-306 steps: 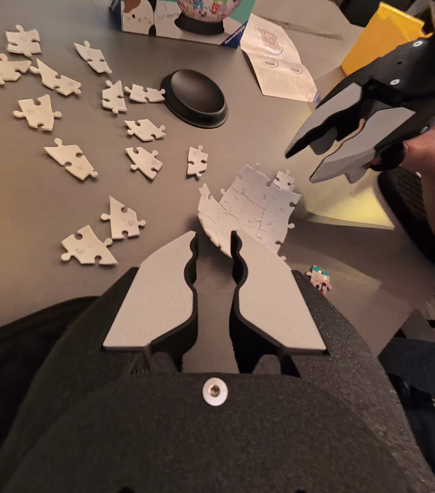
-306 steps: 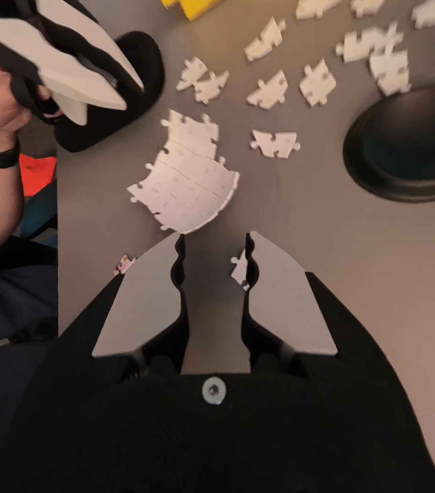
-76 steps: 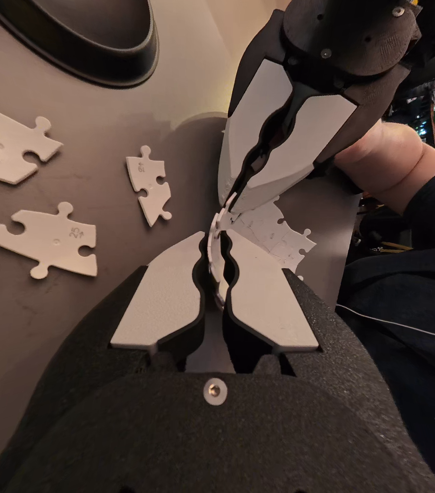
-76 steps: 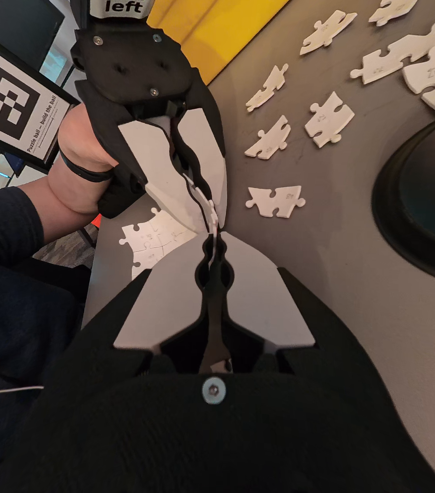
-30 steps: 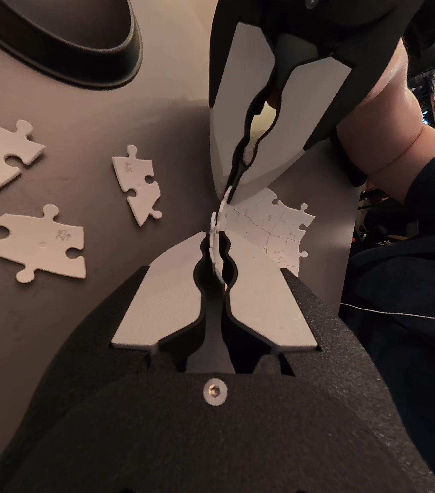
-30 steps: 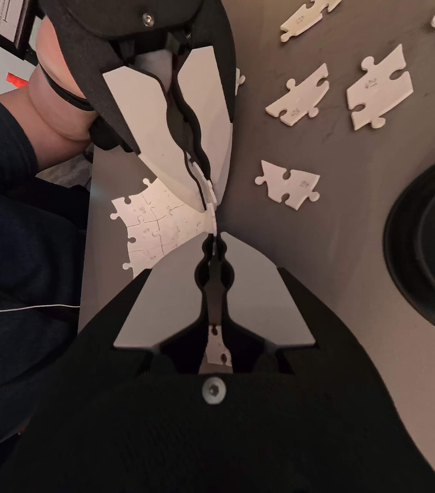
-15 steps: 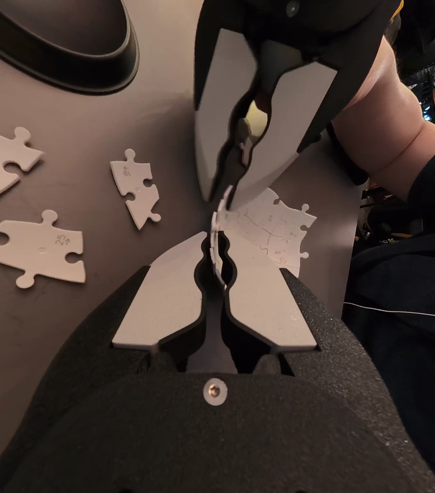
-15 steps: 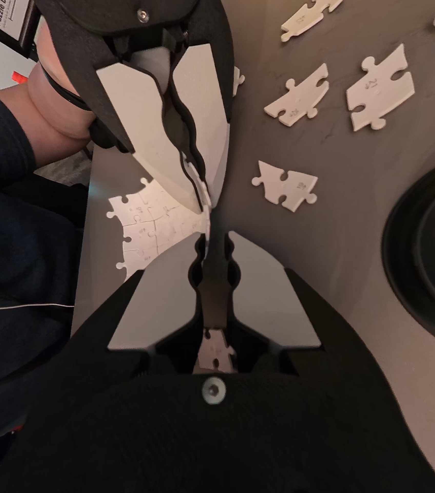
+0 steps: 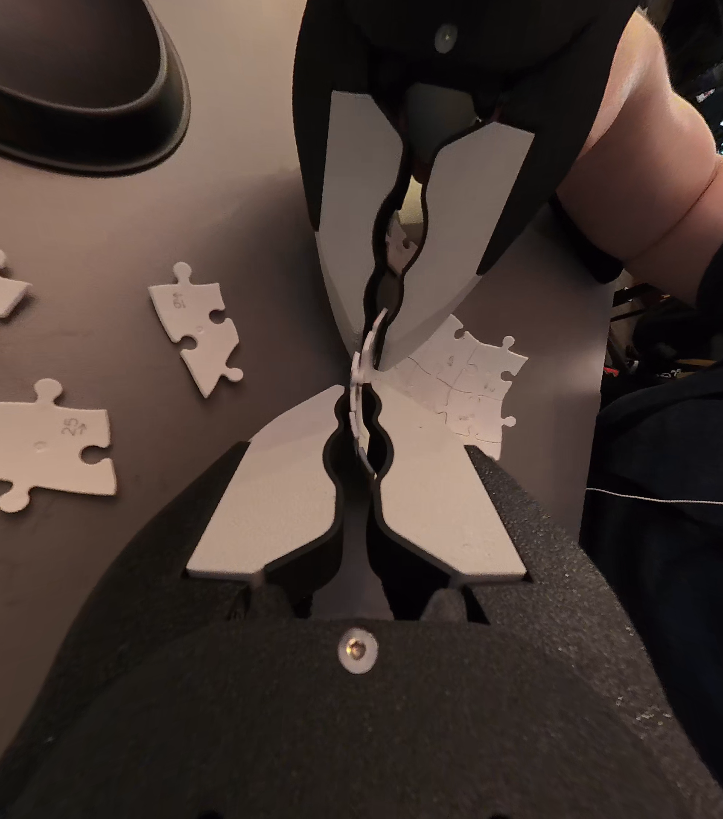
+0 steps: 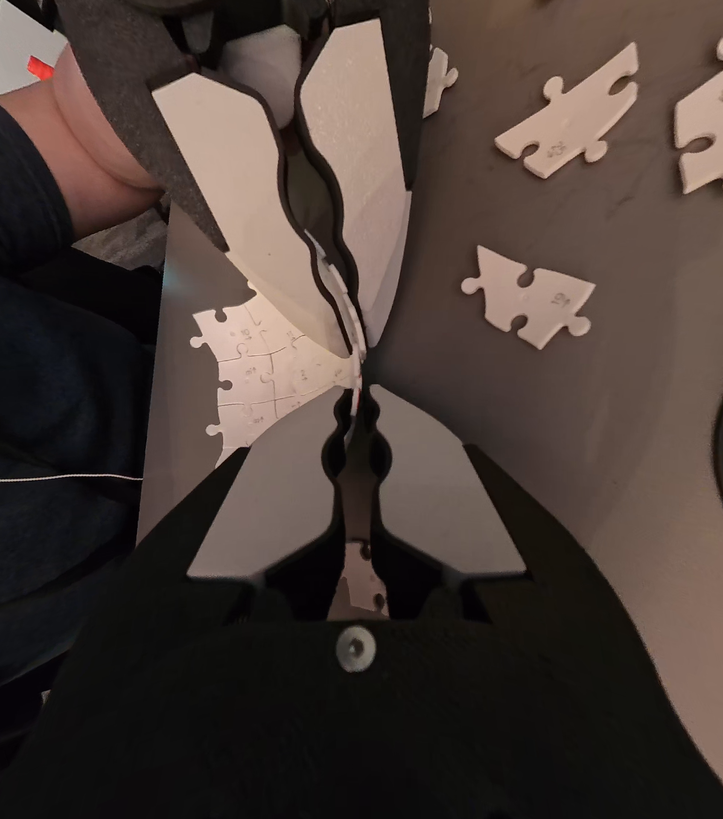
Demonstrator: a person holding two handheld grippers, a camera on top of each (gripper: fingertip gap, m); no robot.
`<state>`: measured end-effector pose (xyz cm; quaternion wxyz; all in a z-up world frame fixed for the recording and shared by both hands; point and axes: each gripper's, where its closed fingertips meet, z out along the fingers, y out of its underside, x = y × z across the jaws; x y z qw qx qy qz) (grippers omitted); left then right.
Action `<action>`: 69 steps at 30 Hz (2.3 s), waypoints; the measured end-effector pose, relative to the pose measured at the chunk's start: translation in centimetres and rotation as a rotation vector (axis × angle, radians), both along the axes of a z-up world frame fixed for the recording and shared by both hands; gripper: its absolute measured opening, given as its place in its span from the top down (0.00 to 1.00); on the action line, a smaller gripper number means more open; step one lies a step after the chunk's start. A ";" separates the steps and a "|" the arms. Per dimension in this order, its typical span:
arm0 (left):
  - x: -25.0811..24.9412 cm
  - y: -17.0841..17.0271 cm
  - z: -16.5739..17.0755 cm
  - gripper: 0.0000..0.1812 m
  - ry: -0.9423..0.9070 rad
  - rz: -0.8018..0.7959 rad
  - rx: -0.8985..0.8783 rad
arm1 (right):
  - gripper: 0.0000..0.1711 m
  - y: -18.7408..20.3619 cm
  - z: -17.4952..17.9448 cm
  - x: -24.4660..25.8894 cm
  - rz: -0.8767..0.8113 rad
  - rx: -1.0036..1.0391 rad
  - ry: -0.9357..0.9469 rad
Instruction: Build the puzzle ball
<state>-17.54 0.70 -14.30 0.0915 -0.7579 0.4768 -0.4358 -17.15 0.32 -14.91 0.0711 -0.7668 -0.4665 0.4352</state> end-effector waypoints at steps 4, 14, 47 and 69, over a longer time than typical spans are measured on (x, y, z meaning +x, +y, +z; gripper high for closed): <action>0.2 -0.3 0.1 0.97 -0.011 -0.018 0.007 | 0.97 -0.3 0.1 0.2 0.018 0.001 -0.020; 0.5 -1.1 0.0 0.97 -0.010 -0.055 -0.007 | 0.97 -1.2 0.0 0.6 0.051 -0.075 -0.036; 0.8 -1.8 0.3 0.97 -0.024 -0.086 -0.001 | 0.97 -2.2 -0.2 0.8 0.056 -0.148 -0.076; 1.1 -2.4 0.4 0.98 -0.041 -0.113 -0.003 | 0.96 -2.2 0.3 0.1 0.080 -0.075 -0.049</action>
